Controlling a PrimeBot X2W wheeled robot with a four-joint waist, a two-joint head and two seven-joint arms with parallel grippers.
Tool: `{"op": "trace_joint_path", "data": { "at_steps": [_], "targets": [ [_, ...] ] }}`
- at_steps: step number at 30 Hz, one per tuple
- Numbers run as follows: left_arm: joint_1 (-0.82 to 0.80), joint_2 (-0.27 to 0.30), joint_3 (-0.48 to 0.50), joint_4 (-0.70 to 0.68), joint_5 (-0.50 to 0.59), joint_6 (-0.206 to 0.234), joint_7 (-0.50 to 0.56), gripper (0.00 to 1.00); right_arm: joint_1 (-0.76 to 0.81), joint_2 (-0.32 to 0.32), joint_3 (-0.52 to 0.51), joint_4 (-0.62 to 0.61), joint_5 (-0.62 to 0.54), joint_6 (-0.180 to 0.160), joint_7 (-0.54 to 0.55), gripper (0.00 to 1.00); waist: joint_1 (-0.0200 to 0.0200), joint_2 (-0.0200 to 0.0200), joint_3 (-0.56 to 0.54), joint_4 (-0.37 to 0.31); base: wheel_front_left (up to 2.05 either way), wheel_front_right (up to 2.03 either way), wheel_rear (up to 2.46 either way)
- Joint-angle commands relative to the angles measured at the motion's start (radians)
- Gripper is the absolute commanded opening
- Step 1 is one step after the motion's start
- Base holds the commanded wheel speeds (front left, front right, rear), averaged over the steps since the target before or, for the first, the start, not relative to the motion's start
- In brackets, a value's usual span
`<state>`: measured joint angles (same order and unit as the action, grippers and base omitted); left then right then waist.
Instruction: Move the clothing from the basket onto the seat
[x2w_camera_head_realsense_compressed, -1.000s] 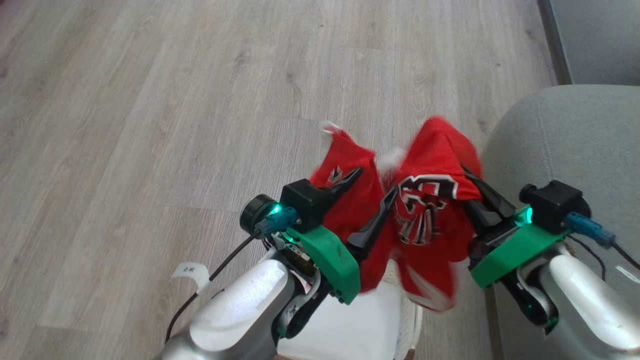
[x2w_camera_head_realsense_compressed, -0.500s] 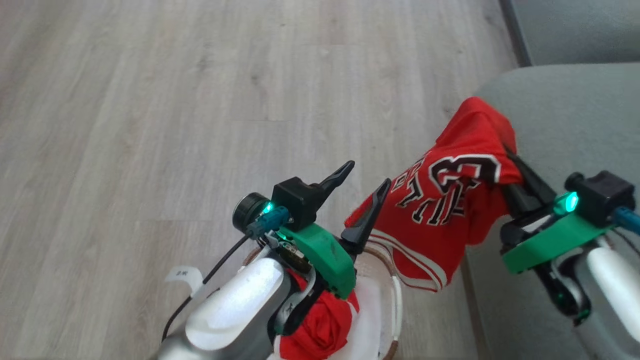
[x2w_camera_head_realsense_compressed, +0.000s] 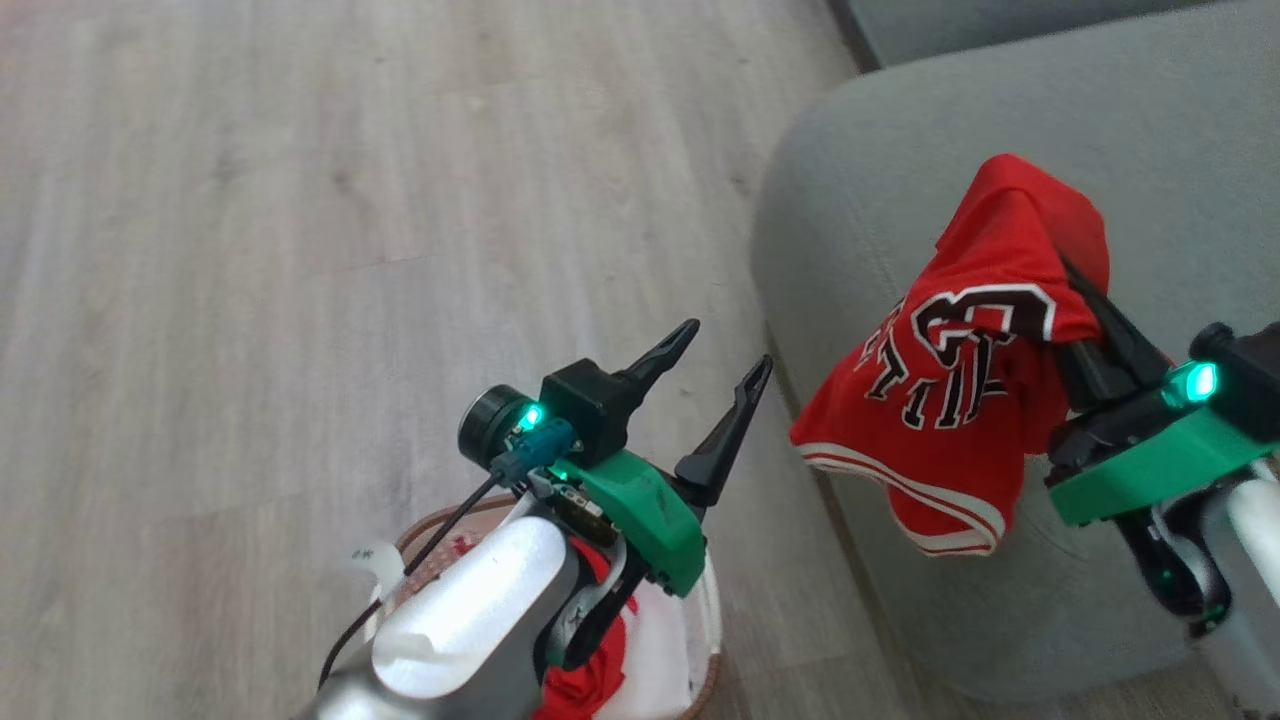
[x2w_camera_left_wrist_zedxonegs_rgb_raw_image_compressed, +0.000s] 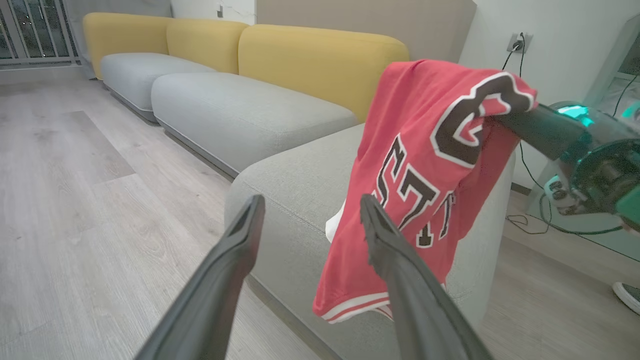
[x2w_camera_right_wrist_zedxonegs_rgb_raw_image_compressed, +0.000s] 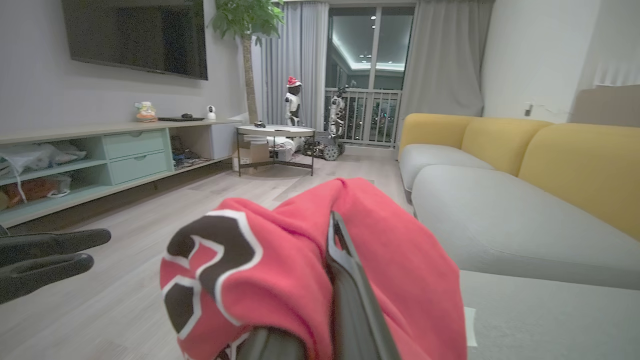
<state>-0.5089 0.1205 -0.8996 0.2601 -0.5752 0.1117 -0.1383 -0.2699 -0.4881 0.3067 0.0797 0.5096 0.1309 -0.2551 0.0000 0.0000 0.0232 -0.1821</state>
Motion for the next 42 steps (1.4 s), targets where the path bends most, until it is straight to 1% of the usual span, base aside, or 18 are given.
{"op": "trace_joint_path", "data": {
  "at_steps": [1, 11, 16, 22, 28, 33, 38, 42],
  "targets": [
    [-0.061, 0.007, 0.032, -0.025, 0.006, 0.000, -0.011, 1.00, -0.007, -0.029, -0.003, -0.040, 0.006, 0.000, -0.007, 0.00, 0.0000, 0.0000, 0.010, -0.044, 0.00, 0.00, 0.00],
    [-0.080, -0.003, 0.030, 0.013, 0.005, -0.008, -0.043, 1.00, -0.002, -0.041, -0.027, -0.060, 0.010, 0.000, -0.007, 0.00, 0.0000, 0.0000, 0.027, -0.183, 0.00, 0.00, 0.00],
    [-0.092, -0.009, 0.022, 0.029, 0.009, -0.015, -0.053, 1.00, 0.018, -0.041, -0.046, -0.065, 0.013, 0.000, -0.007, 0.00, 0.0000, 0.0000, 0.035, -0.233, 0.00, 0.00, 0.00],
    [-0.101, -0.015, 0.017, 0.048, 0.009, -0.018, -0.063, 1.00, 0.027, -0.036, -0.072, -0.084, 0.010, 0.000, -0.007, 0.00, 0.0000, 0.0000, 0.039, -0.276, 0.00, 0.00, 0.00],
    [-0.110, -0.022, 0.011, 0.062, 0.009, -0.017, -0.069, 1.00, 0.027, -0.039, -0.079, -0.101, 0.011, 0.000, -0.007, 0.00, 0.0000, 0.0000, 0.048, -0.294, 0.00, 0.00, 0.00],
    [-0.130, -0.032, -0.007, 0.073, 0.015, -0.024, -0.065, 1.00, -0.018, -0.047, -0.095, -0.102, 0.030, 0.000, -0.007, 0.00, 0.0000, 0.0000, 0.077, -0.292, 0.00, 0.00, 0.00],
    [-0.157, -0.042, -0.018, 0.083, 0.021, -0.022, -0.059, 1.00, -0.088, -0.072, -0.101, -0.078, 0.056, 0.000, -0.007, 0.00, 0.0000, 0.0000, 0.119, -0.280, 0.00, 0.00, 0.00],
    [-0.194, -0.050, -0.031, 0.094, 0.033, -0.016, -0.050, 1.00, -0.178, -0.112, -0.100, -0.033, 0.095, 0.000, -0.007, 0.00, 0.0000, 0.0000, 0.176, -0.259, 0.00, 0.00, 0.00]
  ]
}}
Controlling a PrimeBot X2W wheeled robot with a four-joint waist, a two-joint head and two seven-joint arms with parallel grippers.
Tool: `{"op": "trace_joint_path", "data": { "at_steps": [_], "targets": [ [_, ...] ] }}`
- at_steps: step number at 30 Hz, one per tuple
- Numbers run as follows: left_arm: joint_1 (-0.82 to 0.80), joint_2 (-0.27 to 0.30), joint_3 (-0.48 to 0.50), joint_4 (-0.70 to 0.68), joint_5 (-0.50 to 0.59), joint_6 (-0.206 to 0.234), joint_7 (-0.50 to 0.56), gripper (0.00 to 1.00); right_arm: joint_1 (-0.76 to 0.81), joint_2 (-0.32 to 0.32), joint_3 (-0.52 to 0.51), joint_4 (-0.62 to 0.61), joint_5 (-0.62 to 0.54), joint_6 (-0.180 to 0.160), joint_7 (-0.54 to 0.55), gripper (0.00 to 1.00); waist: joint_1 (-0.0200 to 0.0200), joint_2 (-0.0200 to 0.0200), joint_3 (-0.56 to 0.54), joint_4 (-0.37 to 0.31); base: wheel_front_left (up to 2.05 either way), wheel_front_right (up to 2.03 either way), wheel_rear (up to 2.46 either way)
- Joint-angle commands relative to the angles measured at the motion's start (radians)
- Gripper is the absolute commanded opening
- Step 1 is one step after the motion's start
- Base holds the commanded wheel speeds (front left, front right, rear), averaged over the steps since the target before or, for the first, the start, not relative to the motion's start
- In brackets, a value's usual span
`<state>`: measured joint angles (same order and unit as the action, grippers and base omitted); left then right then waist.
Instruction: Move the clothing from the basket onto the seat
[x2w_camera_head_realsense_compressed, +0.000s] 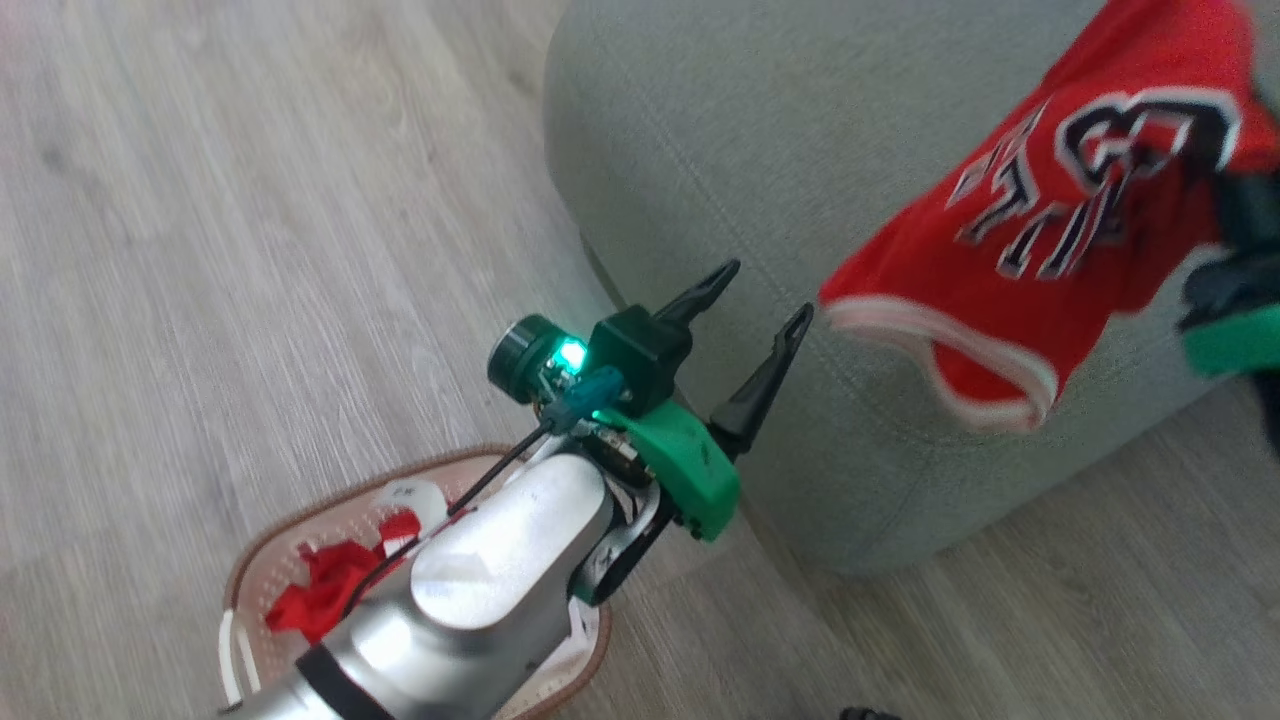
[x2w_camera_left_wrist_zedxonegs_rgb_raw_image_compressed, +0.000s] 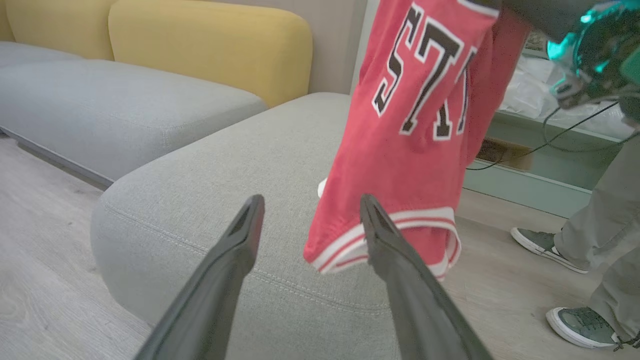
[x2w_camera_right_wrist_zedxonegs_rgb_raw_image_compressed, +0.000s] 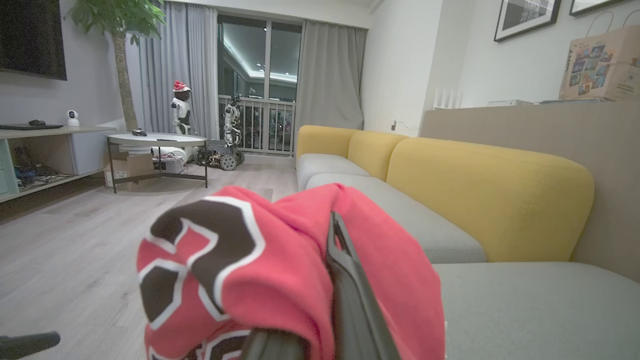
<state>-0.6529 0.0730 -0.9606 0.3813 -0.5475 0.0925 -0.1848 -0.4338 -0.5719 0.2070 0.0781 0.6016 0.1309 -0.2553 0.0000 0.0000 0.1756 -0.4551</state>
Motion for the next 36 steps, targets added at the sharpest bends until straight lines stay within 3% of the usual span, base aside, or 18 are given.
{"op": "trace_joint_path", "data": {
  "at_steps": [1, 13, 21, 26, 29, 36],
  "targets": [
    [-0.060, -0.005, 0.025, -0.024, 0.009, 0.004, 0.000, 1.00, -0.038, -0.042, 0.006, -0.018, 0.017, 0.000, -0.006, 0.00, 0.0000, 0.0000, 0.040, 0.021, 0.00, 0.00, 0.00],
    [-0.233, -0.022, -0.071, -0.026, 0.040, 0.023, 0.007, 1.00, -0.312, -0.181, -0.036, 0.189, 0.195, 0.000, -0.006, 0.00, 0.0000, 0.0000, 0.262, 0.103, 0.00, 0.00, 0.00],
    [-0.357, -0.023, -0.178, -0.058, -0.008, 0.083, -0.008, 1.00, -0.414, -0.275, 0.005, 0.325, 0.216, 0.000, -0.006, 0.00, 0.0000, 0.0000, 0.388, 0.151, 0.00, 0.00, 0.00],
    [-0.413, -0.023, -0.233, -0.059, -0.044, 0.113, -0.024, 1.00, -0.450, -0.298, 0.048, 0.390, 0.218, 0.000, -0.006, 0.00, 0.0000, 0.0000, 0.440, 0.167, 0.00, 0.00, 0.00],
    [-0.438, -0.023, -0.256, -0.054, -0.065, 0.128, -0.035, 1.00, -0.451, -0.305, 0.103, 0.439, 0.225, 0.000, -0.006, 0.00, 0.0000, 0.0000, 0.455, 0.176, 0.00, 0.00, 0.00],
    [-0.473, -0.023, -0.286, -0.055, -0.097, 0.158, -0.064, 1.00, -0.475, -0.350, 0.381, 0.600, 0.322, 0.000, -0.006, 0.00, 0.0000, 0.0000, 0.465, 0.192, 0.00, 0.00, 0.00]
  ]
}}
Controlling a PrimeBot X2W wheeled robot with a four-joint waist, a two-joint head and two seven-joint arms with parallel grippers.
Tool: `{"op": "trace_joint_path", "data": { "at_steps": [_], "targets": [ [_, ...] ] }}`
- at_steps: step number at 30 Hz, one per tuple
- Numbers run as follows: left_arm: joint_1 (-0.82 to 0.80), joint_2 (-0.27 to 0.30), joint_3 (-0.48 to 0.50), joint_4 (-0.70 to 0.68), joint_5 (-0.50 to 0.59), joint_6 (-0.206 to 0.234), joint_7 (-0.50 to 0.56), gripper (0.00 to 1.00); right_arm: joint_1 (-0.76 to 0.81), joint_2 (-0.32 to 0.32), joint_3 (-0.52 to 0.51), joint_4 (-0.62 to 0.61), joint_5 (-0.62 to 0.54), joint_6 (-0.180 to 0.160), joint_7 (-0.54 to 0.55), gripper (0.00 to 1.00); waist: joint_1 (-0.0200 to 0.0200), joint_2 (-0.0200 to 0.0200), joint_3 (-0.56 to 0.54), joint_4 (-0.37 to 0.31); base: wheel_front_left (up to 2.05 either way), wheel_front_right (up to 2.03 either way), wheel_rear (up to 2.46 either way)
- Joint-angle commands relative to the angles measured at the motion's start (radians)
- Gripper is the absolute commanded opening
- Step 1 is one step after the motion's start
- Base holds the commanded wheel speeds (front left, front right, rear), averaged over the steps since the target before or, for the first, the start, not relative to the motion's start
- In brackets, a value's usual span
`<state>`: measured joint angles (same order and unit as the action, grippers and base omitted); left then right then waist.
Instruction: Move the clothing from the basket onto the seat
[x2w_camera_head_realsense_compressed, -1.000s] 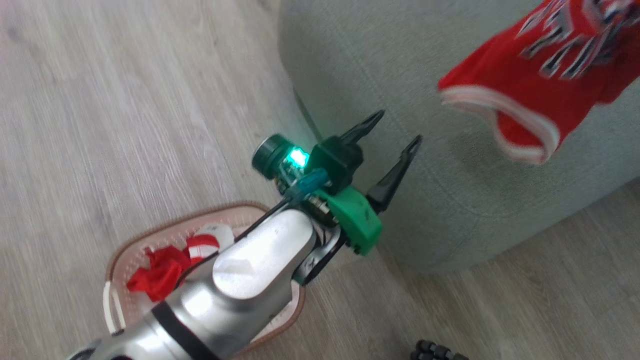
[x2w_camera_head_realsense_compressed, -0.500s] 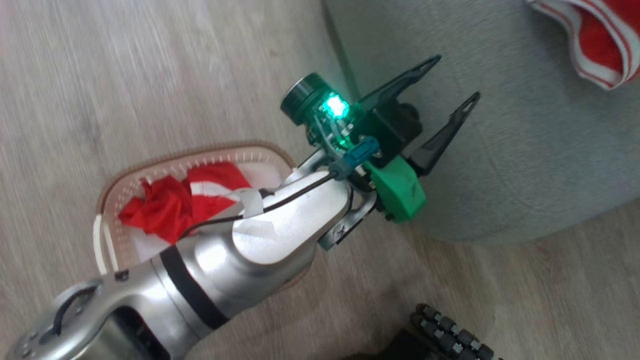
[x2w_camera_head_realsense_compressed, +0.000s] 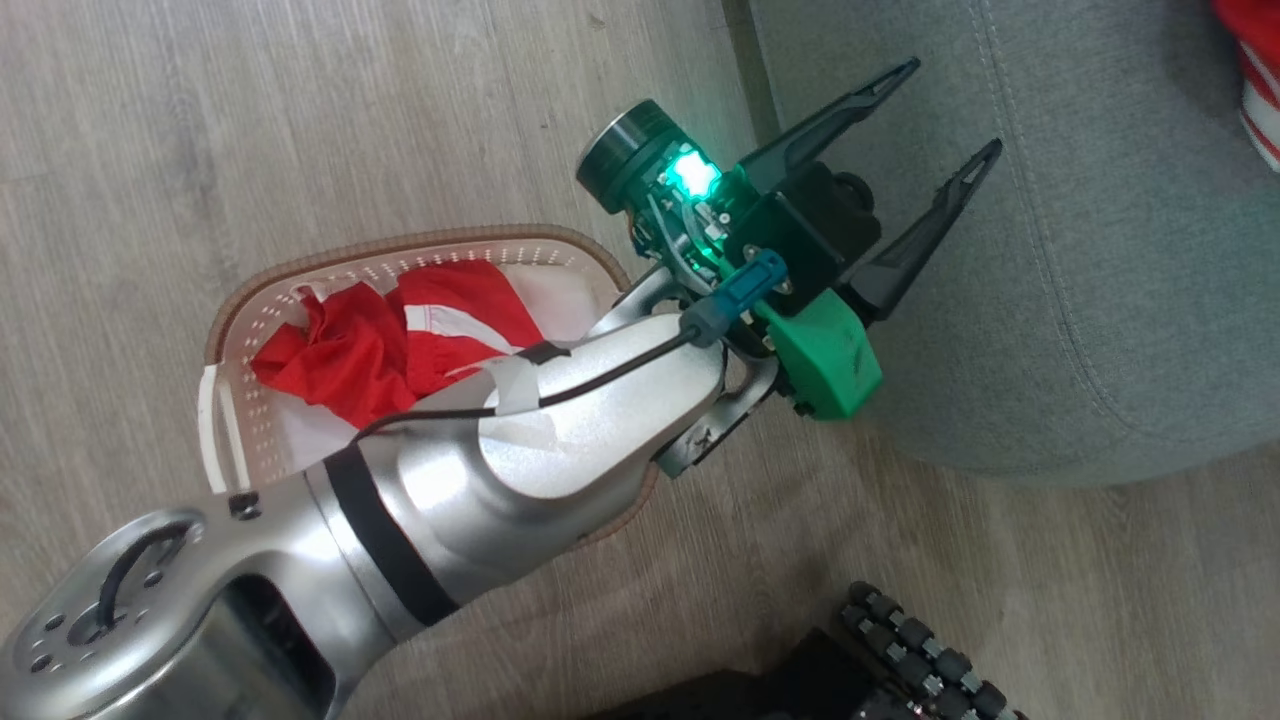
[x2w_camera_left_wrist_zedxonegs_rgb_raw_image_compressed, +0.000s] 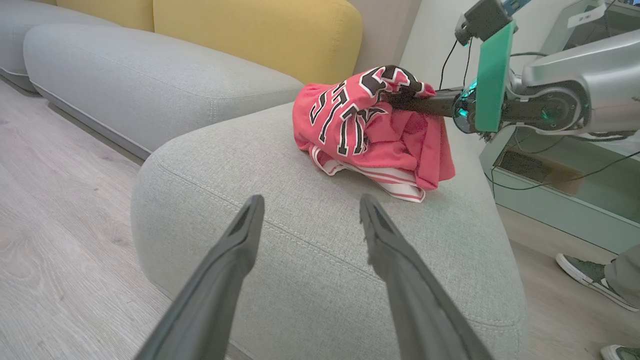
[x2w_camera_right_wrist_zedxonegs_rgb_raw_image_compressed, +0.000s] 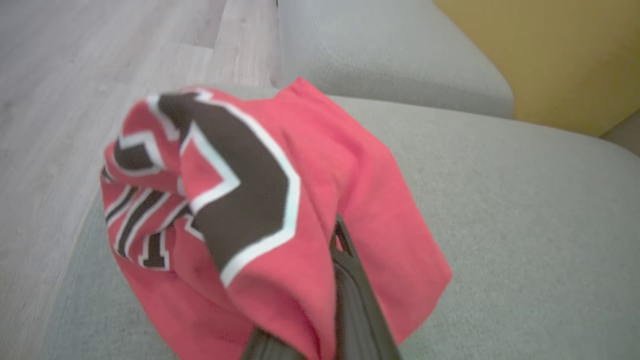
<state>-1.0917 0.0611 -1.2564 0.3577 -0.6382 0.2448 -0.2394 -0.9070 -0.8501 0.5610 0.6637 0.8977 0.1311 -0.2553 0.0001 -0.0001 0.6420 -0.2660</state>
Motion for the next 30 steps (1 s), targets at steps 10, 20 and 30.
{"op": "trace_joint_path", "data": {
  "at_steps": [10, 20, 30],
  "targets": [
    [-0.043, -0.011, -0.005, -0.033, -0.031, 0.031, -0.021, 1.00, -0.086, -0.114, 0.323, 0.076, 0.223, 0.000, 0.118, 0.00, -0.0001, 0.0001, -0.019, 0.020, 0.00, 0.00, 0.00],
    [0.004, -0.011, 0.025, -0.031, -0.032, 0.028, -0.022, 1.00, -0.171, -0.122, 0.536, 0.083, 0.325, 0.000, 0.104, 1.00, -0.0001, 0.0001, -0.116, 0.002, 0.00, 0.00, 0.00],
    [0.117, -0.011, 0.117, -0.012, -0.004, -0.009, -0.022, 1.00, -0.226, -0.136, 0.682, 0.036, 0.334, 0.000, 0.064, 1.00, -0.0001, 0.0001, -0.260, -0.033, 0.00, 0.00, 0.00]
  ]
}}
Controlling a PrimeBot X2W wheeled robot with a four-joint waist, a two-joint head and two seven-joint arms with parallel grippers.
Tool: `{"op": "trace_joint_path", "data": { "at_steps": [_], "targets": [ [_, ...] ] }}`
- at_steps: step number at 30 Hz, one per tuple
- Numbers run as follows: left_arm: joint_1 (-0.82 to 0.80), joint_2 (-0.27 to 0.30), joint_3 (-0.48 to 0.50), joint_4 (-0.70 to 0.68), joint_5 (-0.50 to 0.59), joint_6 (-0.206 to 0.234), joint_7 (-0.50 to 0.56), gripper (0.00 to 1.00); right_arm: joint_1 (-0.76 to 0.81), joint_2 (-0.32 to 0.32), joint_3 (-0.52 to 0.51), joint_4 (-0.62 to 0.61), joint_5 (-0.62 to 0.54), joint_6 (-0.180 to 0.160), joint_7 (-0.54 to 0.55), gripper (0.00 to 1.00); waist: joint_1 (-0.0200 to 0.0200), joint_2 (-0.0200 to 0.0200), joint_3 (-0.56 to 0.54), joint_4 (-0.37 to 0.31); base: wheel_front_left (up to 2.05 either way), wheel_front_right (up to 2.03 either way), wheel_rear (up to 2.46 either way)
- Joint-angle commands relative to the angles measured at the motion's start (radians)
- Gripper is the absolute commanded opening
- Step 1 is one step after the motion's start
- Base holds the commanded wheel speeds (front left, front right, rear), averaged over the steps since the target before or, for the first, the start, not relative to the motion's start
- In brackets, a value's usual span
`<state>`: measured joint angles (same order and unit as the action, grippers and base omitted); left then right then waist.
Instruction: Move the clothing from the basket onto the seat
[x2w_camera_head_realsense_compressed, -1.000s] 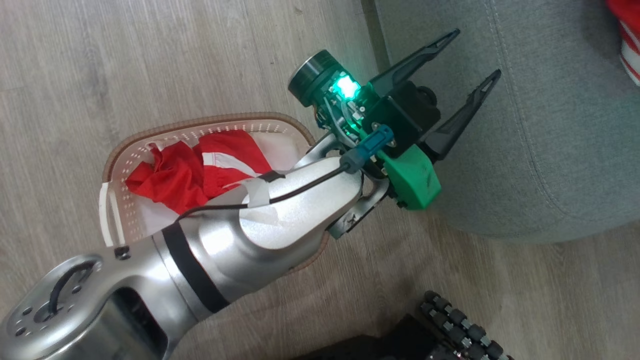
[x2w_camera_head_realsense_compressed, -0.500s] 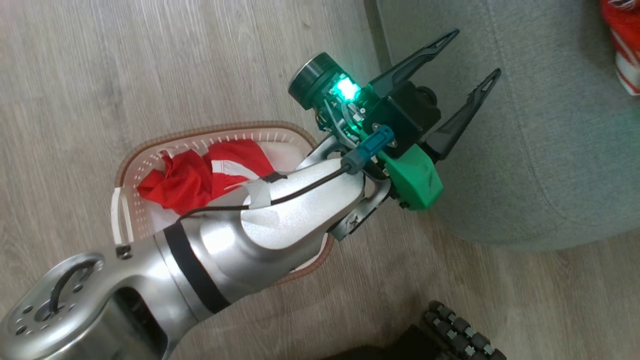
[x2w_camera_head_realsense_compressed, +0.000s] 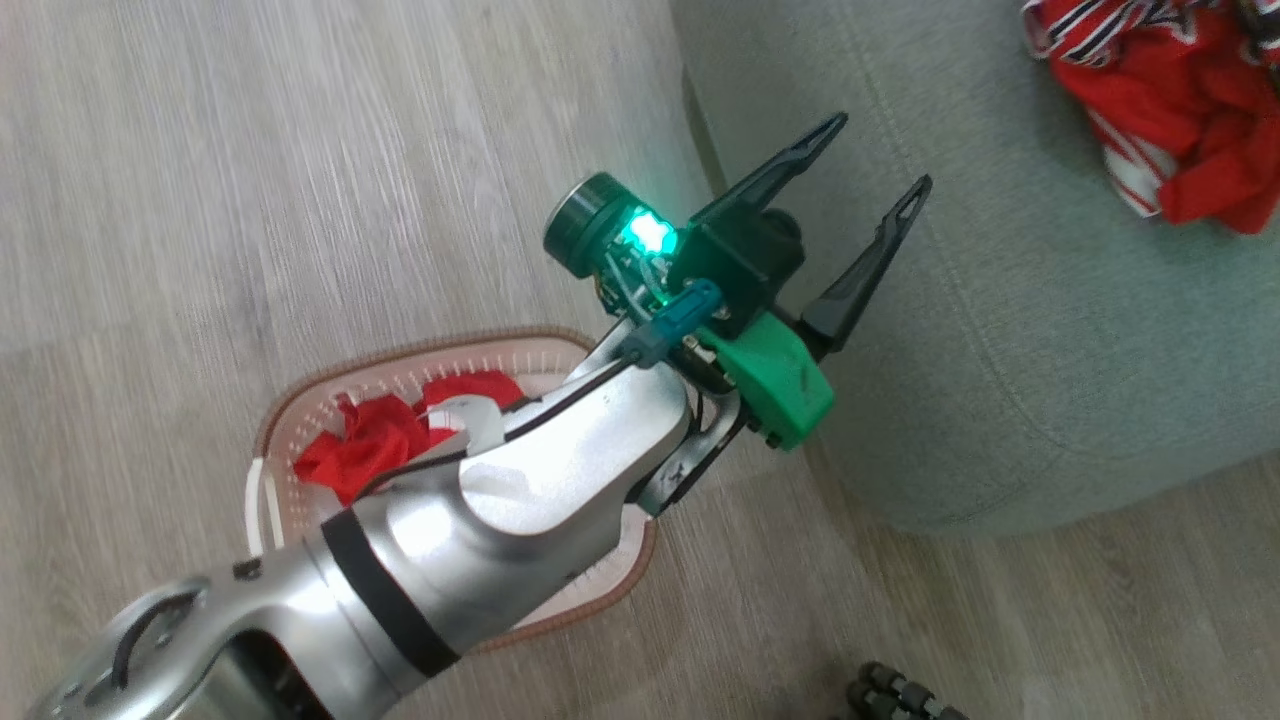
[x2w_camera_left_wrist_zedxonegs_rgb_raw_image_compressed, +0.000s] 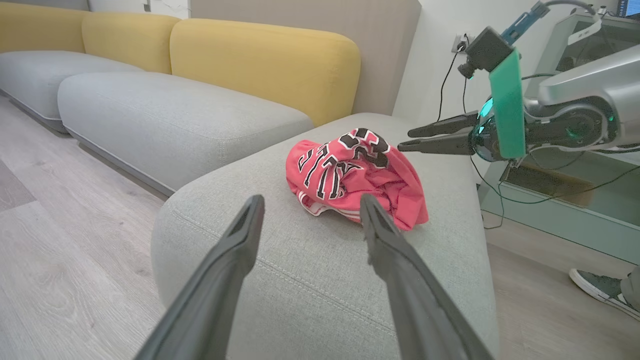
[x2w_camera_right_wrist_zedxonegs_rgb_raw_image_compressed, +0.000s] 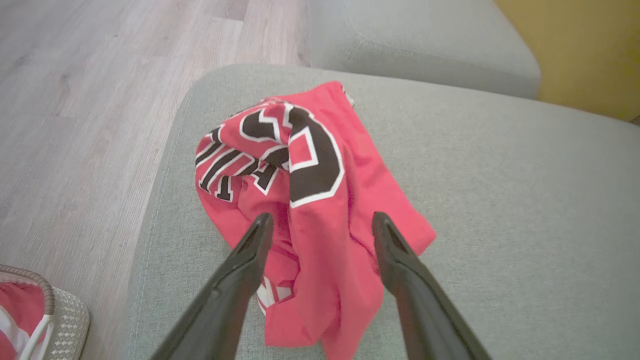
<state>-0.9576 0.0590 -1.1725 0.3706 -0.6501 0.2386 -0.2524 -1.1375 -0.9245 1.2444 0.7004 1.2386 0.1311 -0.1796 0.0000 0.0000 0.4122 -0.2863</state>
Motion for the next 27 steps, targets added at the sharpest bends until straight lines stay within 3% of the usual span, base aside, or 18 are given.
{"op": "trace_joint_path", "data": {
  "at_steps": [1, 13, 18, 27],
  "targets": [
    [-0.004, -0.009, 0.044, -0.024, 0.013, -0.008, -0.009, 1.00, 0.001, -0.064, 0.004, -0.004, -0.009, 0.000, -0.021, 1.00, 0.0000, 0.0000, -0.044, -0.015, 0.00, 0.00, 0.00],
    [0.151, 0.022, 0.182, -0.068, 0.070, -0.047, -0.009, 1.00, -0.002, -0.099, 0.025, -0.083, -0.014, 0.000, -0.079, 1.00, 0.0000, 0.0000, -0.197, 0.001, 0.00, 0.00, 0.00],
    [0.205, 0.035, 0.221, -0.095, 0.080, -0.053, -0.009, 1.00, 0.019, -0.116, -0.019, -0.139, -0.019, 0.000, -0.082, 1.00, 0.0000, 0.0000, -0.244, 0.029, 0.00, 0.00, 0.00],
    [0.331, 0.092, 0.314, -0.178, 0.097, -0.032, -0.009, 1.00, 0.255, -0.112, -0.304, -0.268, -0.097, 0.000, -0.082, 1.00, 0.0000, 0.0000, -0.318, 0.102, 0.00, 0.00, 0.00]
  ]
}}
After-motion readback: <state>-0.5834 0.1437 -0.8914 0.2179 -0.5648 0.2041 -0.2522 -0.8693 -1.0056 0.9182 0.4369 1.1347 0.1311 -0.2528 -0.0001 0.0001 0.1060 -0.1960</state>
